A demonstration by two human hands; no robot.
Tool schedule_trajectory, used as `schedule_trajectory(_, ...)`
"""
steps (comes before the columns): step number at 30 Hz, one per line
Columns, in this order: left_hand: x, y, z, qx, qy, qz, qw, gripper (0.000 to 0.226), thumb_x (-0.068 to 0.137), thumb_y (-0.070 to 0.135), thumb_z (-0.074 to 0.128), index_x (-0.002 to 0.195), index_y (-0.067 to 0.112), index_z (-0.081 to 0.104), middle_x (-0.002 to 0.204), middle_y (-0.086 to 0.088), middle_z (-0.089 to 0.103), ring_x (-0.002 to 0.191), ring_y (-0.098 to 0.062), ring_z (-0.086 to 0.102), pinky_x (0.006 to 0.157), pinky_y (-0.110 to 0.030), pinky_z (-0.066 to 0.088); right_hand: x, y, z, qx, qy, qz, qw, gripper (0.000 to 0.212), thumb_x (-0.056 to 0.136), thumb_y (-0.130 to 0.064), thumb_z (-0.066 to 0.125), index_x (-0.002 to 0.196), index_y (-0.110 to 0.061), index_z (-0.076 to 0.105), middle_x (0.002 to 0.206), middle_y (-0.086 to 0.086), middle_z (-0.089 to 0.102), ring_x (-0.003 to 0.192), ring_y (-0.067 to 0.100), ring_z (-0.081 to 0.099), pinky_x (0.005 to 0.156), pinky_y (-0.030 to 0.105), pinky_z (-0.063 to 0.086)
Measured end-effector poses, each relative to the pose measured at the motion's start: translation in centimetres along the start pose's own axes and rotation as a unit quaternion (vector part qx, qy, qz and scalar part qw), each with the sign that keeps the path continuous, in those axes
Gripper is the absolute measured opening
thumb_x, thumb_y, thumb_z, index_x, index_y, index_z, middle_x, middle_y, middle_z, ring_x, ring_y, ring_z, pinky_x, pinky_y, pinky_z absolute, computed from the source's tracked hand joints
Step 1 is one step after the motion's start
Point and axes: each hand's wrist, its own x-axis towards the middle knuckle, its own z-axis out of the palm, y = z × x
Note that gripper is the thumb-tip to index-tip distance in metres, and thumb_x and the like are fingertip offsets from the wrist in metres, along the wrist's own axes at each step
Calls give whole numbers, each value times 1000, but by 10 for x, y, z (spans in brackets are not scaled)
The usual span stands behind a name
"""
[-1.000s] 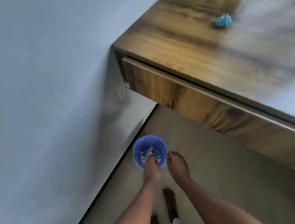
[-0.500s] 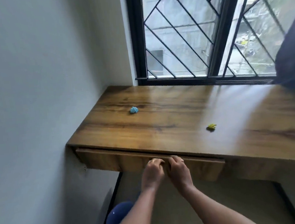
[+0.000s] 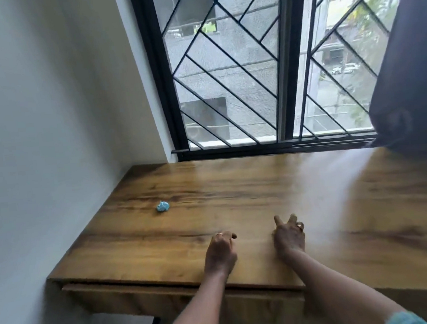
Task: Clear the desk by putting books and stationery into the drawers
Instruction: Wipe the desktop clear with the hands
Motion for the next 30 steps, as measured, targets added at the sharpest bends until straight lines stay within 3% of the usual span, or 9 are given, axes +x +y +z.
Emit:
schedule_trajectory(6,34,-27,-7,41,31,-32,998,32,96,10,40,121,17,58,122,-1,60,115,-13,54,96,-21,45,28,-28,23,37,-23,-25,999,38,89,10,31,112,-1,59,119,19,48,114,36,44,88,36,47)
schedule_trajectory(13,92,-90,-39,77,57,-111,989,47,93,3,41,139,12,41,146,-6,37,133,-20,37,111,-23,28,58,-90,48,110,-26,-130,985,24,86,6,43,97,0,63,108,18,57,99,35,56,75,28,44)
schedule_trajectory(18,139,-147,-53,86,42,-200,975,50,97,19,44,145,21,31,155,-11,23,140,-24,27,113,-26,22,81,-138,75,151,-34,-179,971,21,79,10,49,90,-1,63,102,15,59,94,29,61,75,30,48)
schedule_trajectory(22,169,-174,-55,82,25,-215,973,63,92,38,55,147,25,28,156,-13,18,142,-26,23,116,-29,19,97,-175,88,160,-22,-188,969,21,77,12,50,87,-1,62,99,14,60,89,31,61,72,36,50)
schedule_trajectory(25,181,-187,-49,76,18,-192,978,57,92,35,55,144,23,35,154,-8,24,140,-22,29,114,-26,25,103,-194,96,155,-23,-196,968,19,77,10,52,88,-1,63,99,14,60,89,32,61,73,38,50)
schedule_trajectory(30,181,-196,-42,52,52,-146,987,39,94,20,50,132,17,51,136,-7,51,125,-21,48,103,-23,35,97,-210,99,124,-10,-204,971,17,81,2,54,94,-2,64,103,13,61,94,34,59,74,34,46)
